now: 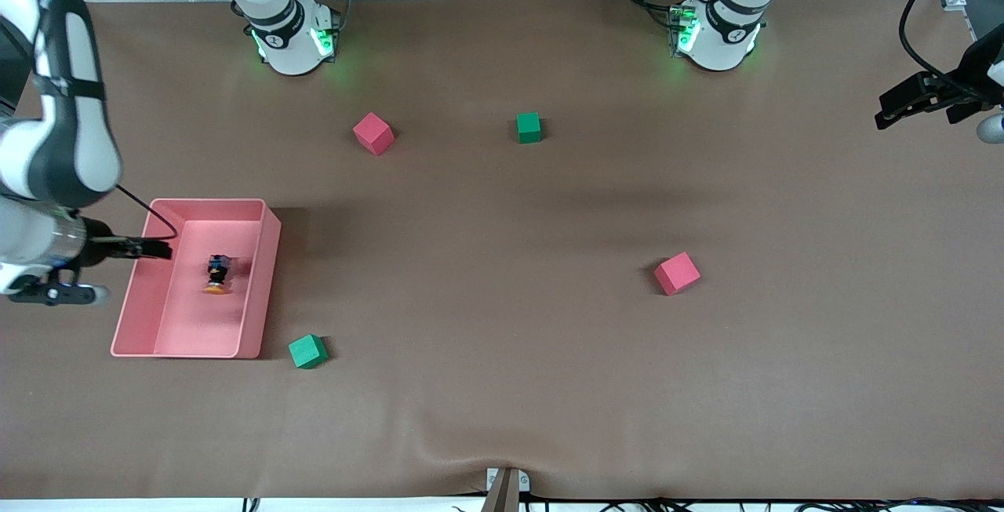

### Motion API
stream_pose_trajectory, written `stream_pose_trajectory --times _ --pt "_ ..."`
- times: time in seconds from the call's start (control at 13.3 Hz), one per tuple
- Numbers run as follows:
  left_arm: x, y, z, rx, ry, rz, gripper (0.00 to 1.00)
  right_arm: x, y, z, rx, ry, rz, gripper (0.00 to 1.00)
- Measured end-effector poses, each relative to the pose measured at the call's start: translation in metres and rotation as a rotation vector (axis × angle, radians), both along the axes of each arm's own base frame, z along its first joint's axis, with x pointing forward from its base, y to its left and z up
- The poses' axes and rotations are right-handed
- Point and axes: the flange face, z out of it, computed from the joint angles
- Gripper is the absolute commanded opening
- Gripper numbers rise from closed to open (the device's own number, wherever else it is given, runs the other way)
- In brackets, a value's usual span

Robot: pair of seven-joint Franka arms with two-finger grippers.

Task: Place and upright button with both arms
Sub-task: 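Lower the right gripper into the tray and grasp the yellow button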

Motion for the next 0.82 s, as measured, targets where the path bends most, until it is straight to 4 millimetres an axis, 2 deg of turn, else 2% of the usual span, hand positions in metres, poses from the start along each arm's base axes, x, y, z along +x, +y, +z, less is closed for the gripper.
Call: stream_pose_trajectory --times 0.22,0.45,0.53,0.67,0.82 --pt "-0.002 0.003 0.001 0.000 -0.002 0.006 1.00 -0.012 0.014 -0.053 -0.006 -0.018 -0.016 1.00" --pt "-0.004 0.011 0.003 0.001 -0.005 0.022 1.00 -0.015 0.043 -0.082 -0.019 -0.065 -0.040 1.00" --pt "-0.004 0.011 0.003 0.001 -0.005 0.023 1.00 -0.016 0.045 -0.091 -0.023 -0.096 -0.031 1.00" --pt "-0.004 0.011 0.001 0.001 -0.003 0.022 1.00 -0.018 0.039 -0.109 -0.025 -0.130 0.026 1.00" --pt "-0.003 0.011 0.000 0.001 -0.004 0.022 1.00 -0.019 0.019 -0.121 -0.027 -0.142 0.086 1.00"
